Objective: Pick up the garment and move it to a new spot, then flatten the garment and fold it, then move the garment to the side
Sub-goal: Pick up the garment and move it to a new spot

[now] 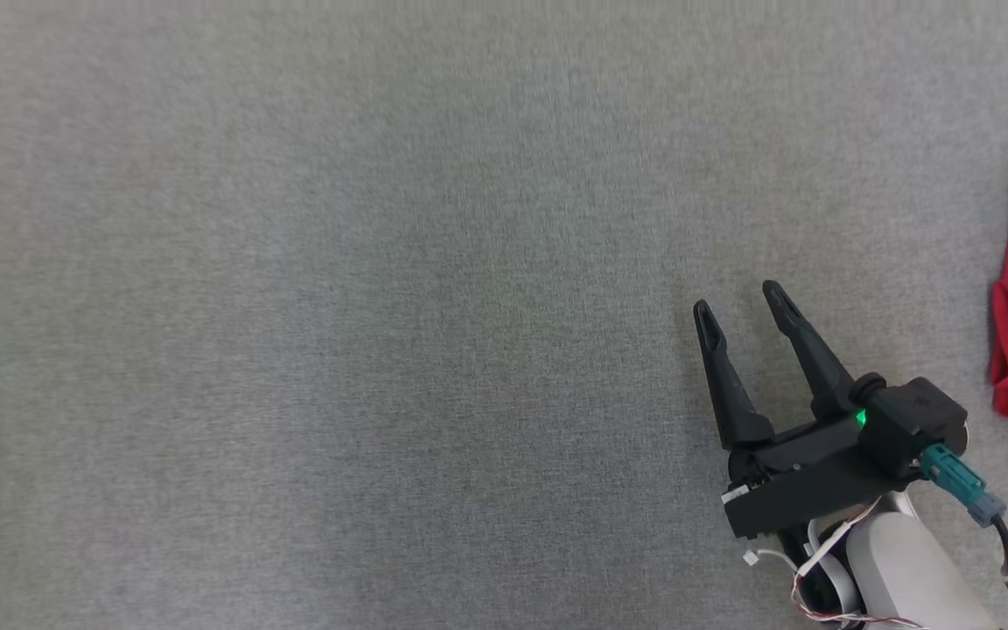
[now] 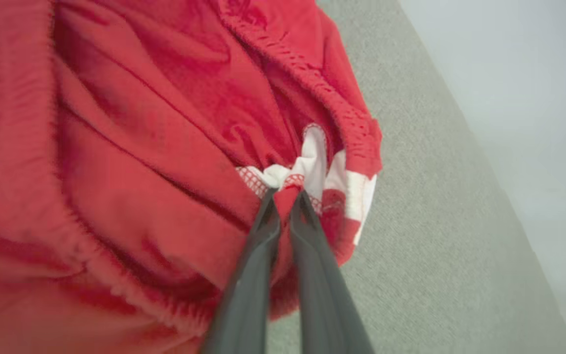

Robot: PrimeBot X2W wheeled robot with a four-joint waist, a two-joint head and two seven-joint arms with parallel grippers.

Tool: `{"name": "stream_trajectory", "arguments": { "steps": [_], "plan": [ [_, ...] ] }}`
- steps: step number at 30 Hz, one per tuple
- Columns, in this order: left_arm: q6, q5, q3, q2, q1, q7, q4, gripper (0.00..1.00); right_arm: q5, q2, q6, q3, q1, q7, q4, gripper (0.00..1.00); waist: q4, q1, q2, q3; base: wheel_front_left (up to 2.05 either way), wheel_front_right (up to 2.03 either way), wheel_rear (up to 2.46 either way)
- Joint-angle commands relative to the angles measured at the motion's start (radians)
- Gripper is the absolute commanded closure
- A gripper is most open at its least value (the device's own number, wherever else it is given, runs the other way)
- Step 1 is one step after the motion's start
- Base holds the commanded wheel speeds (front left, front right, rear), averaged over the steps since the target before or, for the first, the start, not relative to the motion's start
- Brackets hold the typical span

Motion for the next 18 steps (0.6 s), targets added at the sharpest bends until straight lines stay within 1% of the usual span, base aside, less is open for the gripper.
{"name": "stream_trajectory", "arguments": {
  "steps": [1, 3, 5, 8, 14, 16, 18],
  "plan": [
    [-0.01, -0.009, 0.002, 0.013, -0.015, -0.006, -0.014, 1.0, 0.011, 0.006, -0.002, 0.0, 0.017, -0.007, 0.007, 0.0, 0.021, 0.0, 0.0, -0.06, 0.0, 0.0, 0.0],
    [-0.022, -0.008, -0.008, 0.018, -0.028, -0.002, -0.039, 1.0, 0.016, 0.012, -0.002, 0.001, 0.023, -0.012, 0.021, 0.0, 0.028, 0.0, 0.0, -0.098, 0.0, 0.0, 0.0],
    [-0.042, -0.02, -0.016, 0.01, -0.043, 0.0, -0.062, 1.0, 0.028, 0.017, -0.002, 0.001, 0.026, -0.021, 0.04, 0.0, 0.032, 0.0, 0.0, -0.142, 0.0, 0.0, 0.0],
    [-0.05, -0.009, -0.044, 0.006, -0.074, 0.018, -0.118, 1.0, 0.044, 0.032, -0.002, 0.002, 0.042, -0.031, 0.063, 0.0, 0.035, 0.0, 0.0, -0.205, 0.0, 0.0, 0.0],
    [-0.06, -0.023, -0.125, -0.052, -0.11, 0.078, -0.267, 1.0, 0.069, 0.048, -0.002, 0.008, 0.082, -0.047, 0.104, 0.0, 0.012, 0.0, 0.0, -0.326, 0.0, 0.0, 0.0],
    [-0.065, -0.045, -0.148, -0.091, -0.117, 0.103, -0.333, 1.0, 0.075, 0.054, -0.002, 0.003, 0.096, -0.051, 0.114, 0.0, -0.005, 0.0, 0.0, -0.357, 0.0, 0.0, 0.0],
    [-0.051, -0.073, -0.165, -0.133, -0.114, 0.13, -0.402, 1.0, 0.077, 0.059, -0.003, -0.008, 0.111, -0.056, 0.119, 0.0, -0.026, 0.0, 0.0, -0.384, 0.0, 0.0, 0.0]
  ]
}}
